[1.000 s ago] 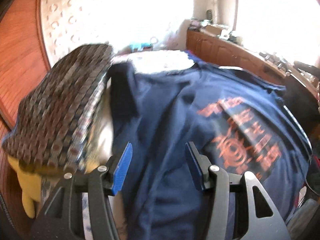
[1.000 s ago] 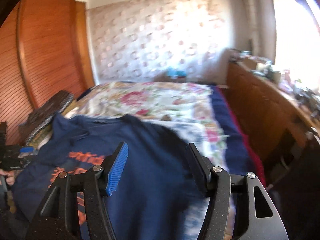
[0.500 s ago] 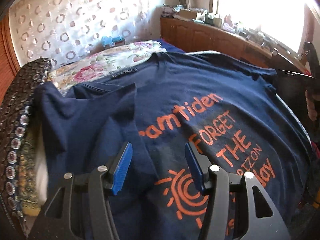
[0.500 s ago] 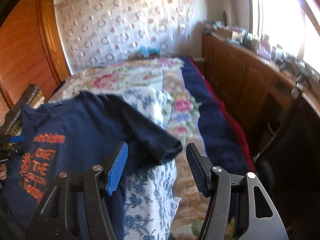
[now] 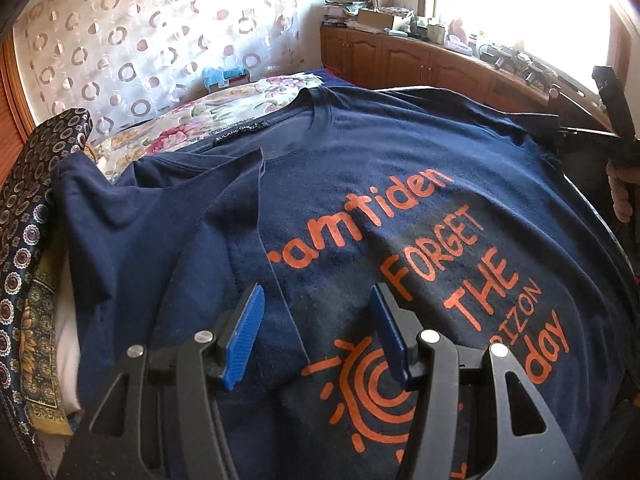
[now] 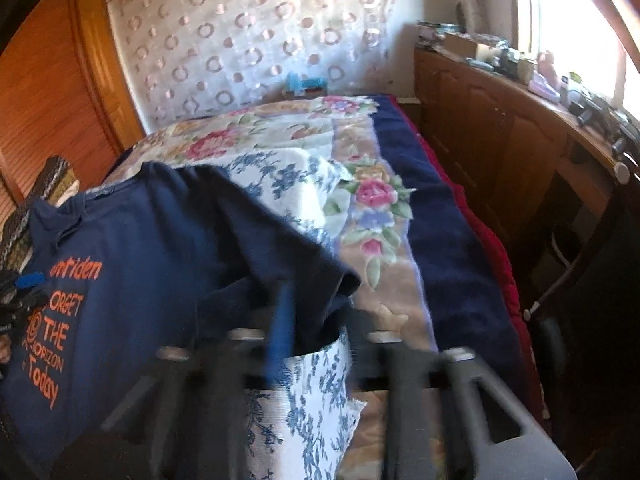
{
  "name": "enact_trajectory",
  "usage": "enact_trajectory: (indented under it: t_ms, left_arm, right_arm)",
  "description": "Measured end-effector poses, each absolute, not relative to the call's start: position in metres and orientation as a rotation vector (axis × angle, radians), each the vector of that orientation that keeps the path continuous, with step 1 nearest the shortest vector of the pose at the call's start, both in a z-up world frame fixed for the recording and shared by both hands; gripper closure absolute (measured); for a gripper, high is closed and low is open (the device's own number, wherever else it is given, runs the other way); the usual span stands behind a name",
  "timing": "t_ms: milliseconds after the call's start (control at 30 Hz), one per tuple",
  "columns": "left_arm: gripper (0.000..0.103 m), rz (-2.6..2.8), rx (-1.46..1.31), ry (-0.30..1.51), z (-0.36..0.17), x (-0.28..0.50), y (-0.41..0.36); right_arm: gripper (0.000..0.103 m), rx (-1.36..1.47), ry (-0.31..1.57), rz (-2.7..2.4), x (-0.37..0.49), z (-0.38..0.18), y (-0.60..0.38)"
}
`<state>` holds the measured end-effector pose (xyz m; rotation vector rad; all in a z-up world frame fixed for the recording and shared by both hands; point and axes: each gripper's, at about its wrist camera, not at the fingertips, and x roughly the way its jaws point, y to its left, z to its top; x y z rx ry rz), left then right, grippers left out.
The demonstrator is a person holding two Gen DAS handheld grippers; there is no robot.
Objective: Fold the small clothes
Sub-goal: 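Move the right tool to the opposite sleeve and grasp it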
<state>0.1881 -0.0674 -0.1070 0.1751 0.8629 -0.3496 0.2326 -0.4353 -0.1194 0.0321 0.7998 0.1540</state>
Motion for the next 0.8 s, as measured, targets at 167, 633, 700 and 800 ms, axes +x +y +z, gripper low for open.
enact_trajectory:
  t_ms: [167, 633, 700, 800]
  left_arm:
    - [0.048, -0.348, 0.177, 0.862, -0.107, 0.188, -0.067]
    - [0.047, -0.345, 0.182, 0.860, -0.110, 0.186, -0.068]
    - [0.047, -0.345, 0.182, 0.860, -0.109, 0.186, -0.068]
    - [0.047, -0.345, 0.182, 0.861, -0.109, 0.187, -0.068]
  right_arm:
    - [0.099, 0.010, 0.741, 0.223, 0.225, -0.091, -0.415]
    - [0.047, -0.071, 0.688, 0.521, 0.241, -0.035, -0.279]
    - [0.047, -0.057, 0.696, 0.515, 0.242, -0.040, -0.284]
    - [0.047, -0.090, 0.721, 0.444, 0.243, -0.052, -0.295]
